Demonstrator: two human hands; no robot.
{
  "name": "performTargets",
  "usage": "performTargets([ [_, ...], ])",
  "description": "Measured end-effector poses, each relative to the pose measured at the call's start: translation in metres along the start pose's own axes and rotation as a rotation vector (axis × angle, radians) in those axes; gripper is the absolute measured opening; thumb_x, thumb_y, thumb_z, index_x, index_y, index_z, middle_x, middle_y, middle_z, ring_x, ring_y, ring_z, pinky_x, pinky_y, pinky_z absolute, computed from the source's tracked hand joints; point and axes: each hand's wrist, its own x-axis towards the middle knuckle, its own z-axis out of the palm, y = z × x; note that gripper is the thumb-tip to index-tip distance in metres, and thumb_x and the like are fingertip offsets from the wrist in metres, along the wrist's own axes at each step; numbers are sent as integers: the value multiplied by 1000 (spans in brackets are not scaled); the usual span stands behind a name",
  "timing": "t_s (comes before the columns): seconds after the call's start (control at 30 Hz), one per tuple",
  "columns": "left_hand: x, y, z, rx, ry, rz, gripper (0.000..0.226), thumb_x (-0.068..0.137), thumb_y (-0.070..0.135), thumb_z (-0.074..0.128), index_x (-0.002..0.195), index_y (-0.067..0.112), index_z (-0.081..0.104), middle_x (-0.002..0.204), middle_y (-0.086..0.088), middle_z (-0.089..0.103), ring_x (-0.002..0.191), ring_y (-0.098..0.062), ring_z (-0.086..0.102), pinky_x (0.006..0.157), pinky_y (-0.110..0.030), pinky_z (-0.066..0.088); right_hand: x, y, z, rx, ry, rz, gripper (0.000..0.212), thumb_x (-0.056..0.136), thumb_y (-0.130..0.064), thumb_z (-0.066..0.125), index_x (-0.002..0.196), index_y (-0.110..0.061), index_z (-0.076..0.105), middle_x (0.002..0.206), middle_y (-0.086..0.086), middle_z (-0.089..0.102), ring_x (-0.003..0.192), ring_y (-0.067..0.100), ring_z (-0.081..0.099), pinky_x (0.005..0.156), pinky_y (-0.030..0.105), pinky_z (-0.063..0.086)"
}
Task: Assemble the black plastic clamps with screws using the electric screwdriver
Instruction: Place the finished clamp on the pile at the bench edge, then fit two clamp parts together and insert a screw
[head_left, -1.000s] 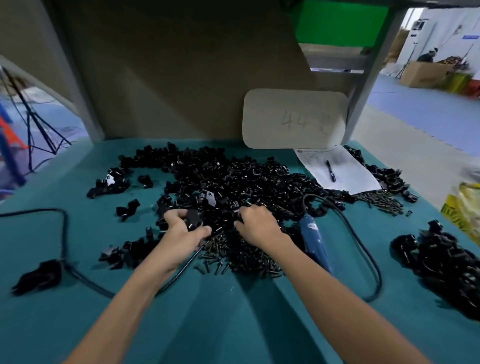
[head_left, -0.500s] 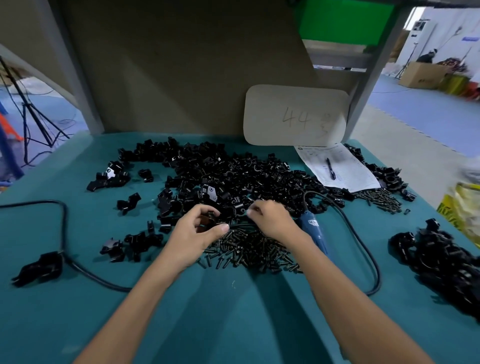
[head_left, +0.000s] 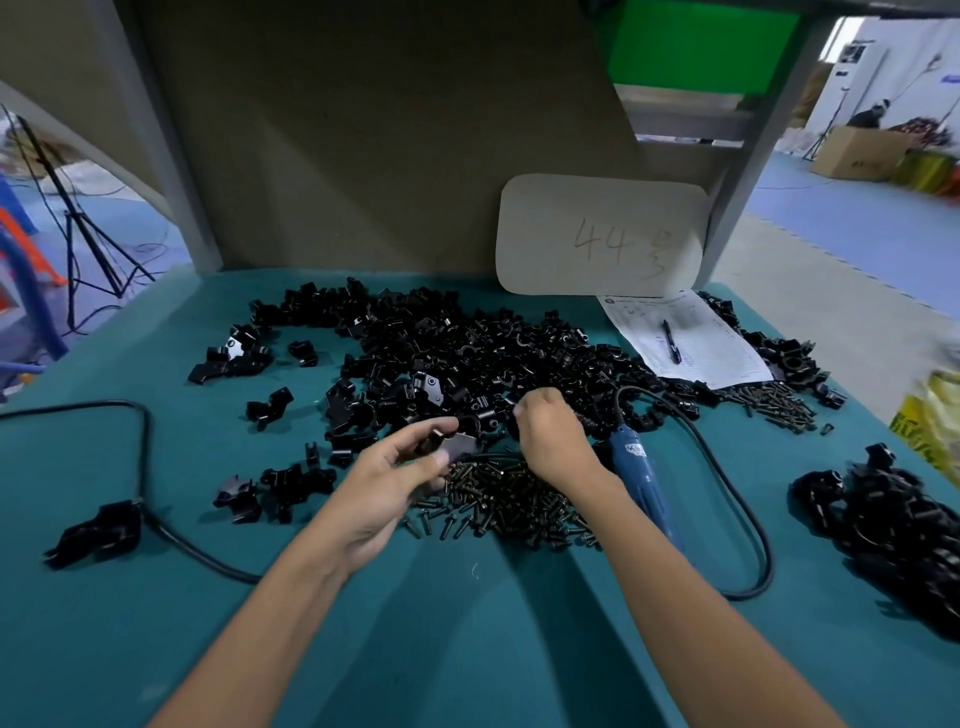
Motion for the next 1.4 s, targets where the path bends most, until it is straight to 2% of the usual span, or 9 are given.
performTargets([
  [0.1,1,-5,-1,-223,-37,-71,27,97,7,57,113,19,76,112,-14,71,97,-24,70,85,-35,59,-23,-8,-8,685,56,226,31,112,-28,34,100,-8,54,100,15,63,84,28,63,75,38,56],
  [0.17,3,-10,1,-288,-52,-99,27,99,4,55,110,18,76,111,-18,72,99,-30,71,82,-38,60,-42,-13,-8,1196,25,353,30,112,-27,38,101,-7,58,95,14,69,76,25,70,70,36,60],
  [0.37,5,-17,9,-18,1,-145,39,95,-4,55,113,29,64,107,-15,66,84,-21,58,70,-30,53,-83,-8,3,1606,-85,442,42,110,-38,41,122,-9,68,104,15,75,79,18,67,72,32,58],
  [0.5,2,-19,17,57,25,-171,23,102,6,47,116,23,42,103,-12,57,85,-22,52,65,-31,48,-93,-2,7,1511,-91,342,43,93,-43,59,128,-19,68,113,7,76,83,13,64,75,27,55],
  [0.63,0,-25,22,137,-12,-174,21,104,15,51,120,17,37,83,-7,48,70,-17,52,63,-29,52,-99,0,11,1515,-95,279,39,95,-35,61,128,-15,54,122,13,73,79,15,60,70,29,51],
  [0.93,-6,-30,23,-128,-109,-212,33,104,8,49,115,30,71,81,-6,57,69,-16,56,77,-37,57,-108,11,17,1655,-150,273,30,96,-20,63,123,-19,75,117,16,73,83,18,68,75,28,59],
  [1.17,-5,-38,26,209,-86,-19,18,98,25,65,106,41,68,76,13,67,77,-10,63,75,-27,55,-110,5,18,1537,-150,250,26,109,-23,47,125,-34,64,99,11,70,80,21,65,75,33,57],
  [1.27,-4,-41,26,309,-111,73,30,97,29,65,124,41,63,87,17,71,86,-4,65,81,-24,54,-109,2,22,1504,-145,260,26,112,-22,40,107,-34,63,95,11,70,76,22,63,70,33,57],
  [1.4,-2,-45,28,567,-93,223,32,94,27,71,121,41,62,111,24,68,111,2,60,96,-24,48,-107,0,27,1449,-109,247,23,110,-23,44,102,-26,65,93,9,72,72,21,65,65,33,57],
])
